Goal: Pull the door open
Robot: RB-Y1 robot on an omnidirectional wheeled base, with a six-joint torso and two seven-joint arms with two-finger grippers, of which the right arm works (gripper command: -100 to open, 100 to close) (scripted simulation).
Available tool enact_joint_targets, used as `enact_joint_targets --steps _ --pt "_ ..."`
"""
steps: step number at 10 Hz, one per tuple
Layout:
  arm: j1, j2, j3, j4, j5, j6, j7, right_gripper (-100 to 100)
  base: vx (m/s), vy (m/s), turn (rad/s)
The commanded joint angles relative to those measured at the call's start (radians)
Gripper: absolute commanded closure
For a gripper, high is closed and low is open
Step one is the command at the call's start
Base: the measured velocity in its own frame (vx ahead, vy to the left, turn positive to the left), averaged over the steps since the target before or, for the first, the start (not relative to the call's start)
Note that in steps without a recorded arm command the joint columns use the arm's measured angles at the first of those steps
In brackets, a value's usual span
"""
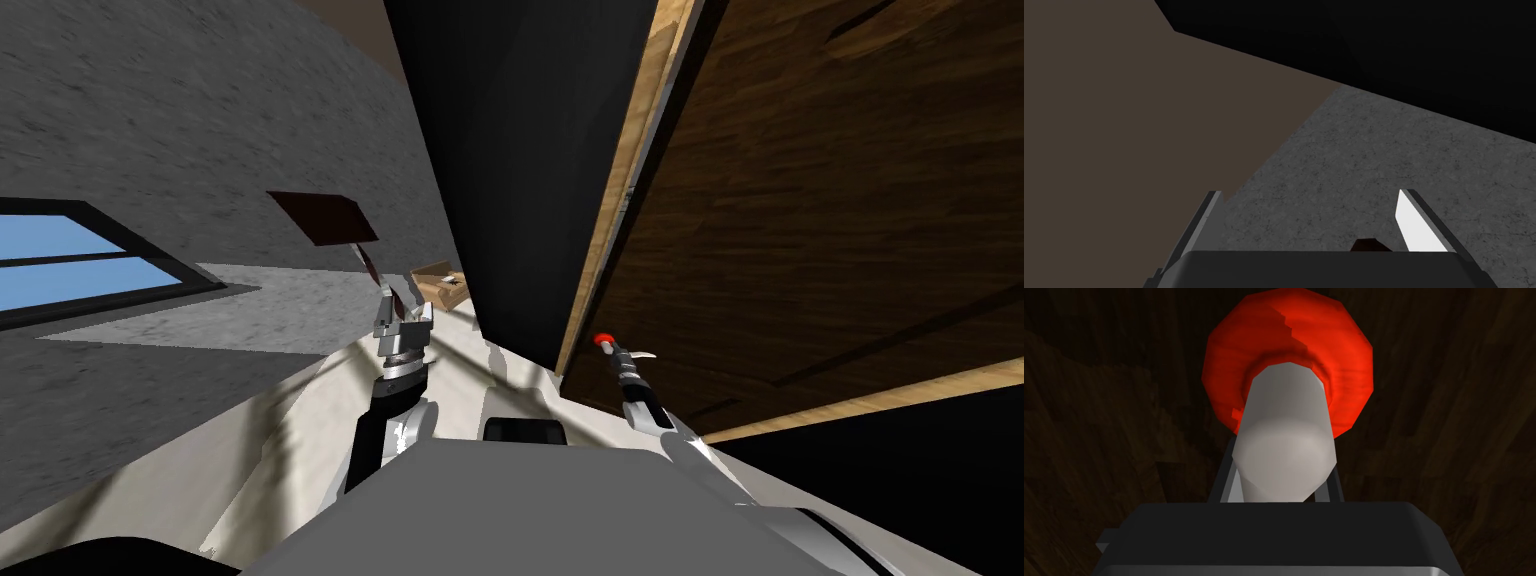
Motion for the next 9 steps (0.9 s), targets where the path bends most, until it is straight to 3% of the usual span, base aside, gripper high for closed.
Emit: enact_joint_targets --steps 1,3,9 --pt "0.007 -0.013 0.017 -0.004 0.008 -0.009 -0.02 100 -0.253 -0.051 0.125" --pt "0.009 -0.012 0.022 -0.006 0.009 -0.007 -0.023 100 -0.156 -0.035 0.074" --pt "0.057 -0.062 0.095 -0.04 0.03 -0.052 -0.093 100 -0.216 -0.055 0.12"
